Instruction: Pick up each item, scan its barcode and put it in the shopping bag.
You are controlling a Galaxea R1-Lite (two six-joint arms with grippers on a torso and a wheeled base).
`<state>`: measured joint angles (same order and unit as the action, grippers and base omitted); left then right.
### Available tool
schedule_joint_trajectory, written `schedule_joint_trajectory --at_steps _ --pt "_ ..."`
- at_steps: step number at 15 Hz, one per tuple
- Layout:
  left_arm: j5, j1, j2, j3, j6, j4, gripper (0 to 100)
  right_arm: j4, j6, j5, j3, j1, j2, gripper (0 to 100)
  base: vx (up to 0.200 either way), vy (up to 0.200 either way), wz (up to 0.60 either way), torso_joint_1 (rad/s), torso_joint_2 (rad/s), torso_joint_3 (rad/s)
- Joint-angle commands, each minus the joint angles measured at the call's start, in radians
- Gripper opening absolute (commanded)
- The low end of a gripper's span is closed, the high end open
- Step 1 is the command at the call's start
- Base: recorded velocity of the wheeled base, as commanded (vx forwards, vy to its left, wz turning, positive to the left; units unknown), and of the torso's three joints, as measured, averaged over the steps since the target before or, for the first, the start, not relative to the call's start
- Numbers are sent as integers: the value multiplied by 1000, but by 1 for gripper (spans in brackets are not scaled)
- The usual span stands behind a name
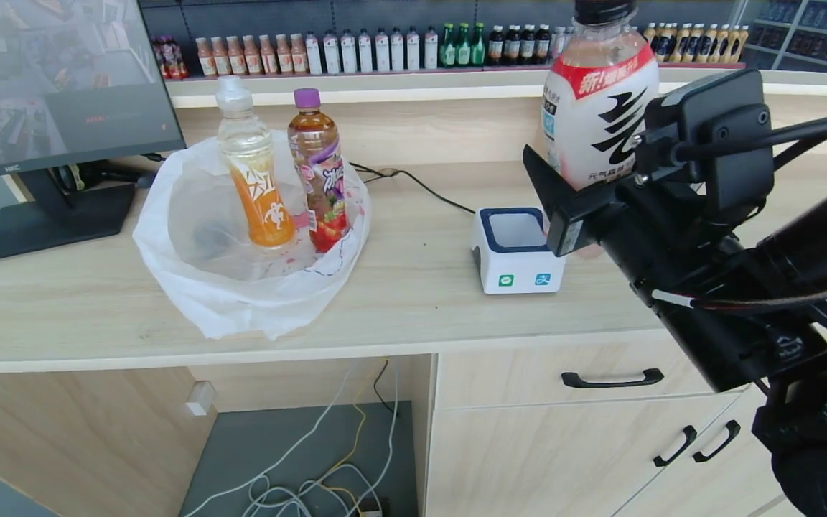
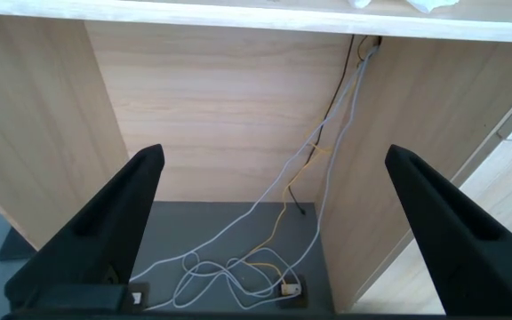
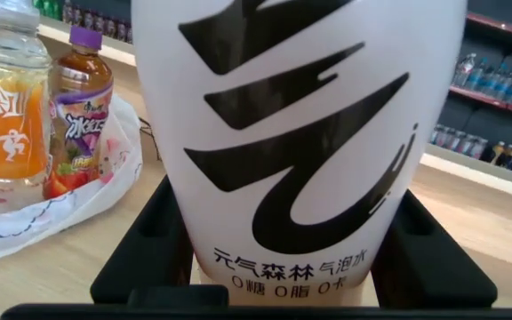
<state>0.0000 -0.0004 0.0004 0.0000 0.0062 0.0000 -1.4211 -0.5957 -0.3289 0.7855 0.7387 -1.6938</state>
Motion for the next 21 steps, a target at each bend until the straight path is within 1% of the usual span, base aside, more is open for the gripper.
schedule_joint_trajectory --at_steps 1,2,5,6,8,10,13,14,17,20,21 --pt "0 -1 0 0 0 0 100 1 -30 28 21 2 -43 0 0 0 0 0 0 0" --pt "0 -1 0 0 0 0 100 5 -95 76 64 -1 -61 0 0 0 0 0 0 0" --pt "0 -1 0 0 0 0 100 8 -167 100 72 -1 -81 0 0 0 0 0 0 0" --pt "0 -1 0 0 0 0 100 21 -177 133 64 -4 -84 0 0 0 0 0 0 0" --pt "0 0 0 0 0 0 100 62 -231 223 81 -51 -90 0 0 0 0 0 0 0" --pt "0 -1 0 0 0 0 100 100 -253 274 104 -85 -89 0 0 0 0 0 0 0" --pt "0 0 0 0 0 0 100 202 -283 370 158 -128 -90 0 0 0 0 0 0 0" --pt "0 -1 0 0 0 0 100 241 -303 419 176 -148 -92 0 0 0 0 0 0 0" --pt "0 -1 0 0 0 0 100 321 -323 513 231 -200 -113 0 0 0 0 0 0 0" --pt "0 -1 0 0 0 0 100 419 -357 616 333 -252 -158 0 0 0 0 0 0 0" --pt "0 -1 0 0 0 0 100 452 -366 642 365 -256 -173 0 0 0 0 0 0 0"
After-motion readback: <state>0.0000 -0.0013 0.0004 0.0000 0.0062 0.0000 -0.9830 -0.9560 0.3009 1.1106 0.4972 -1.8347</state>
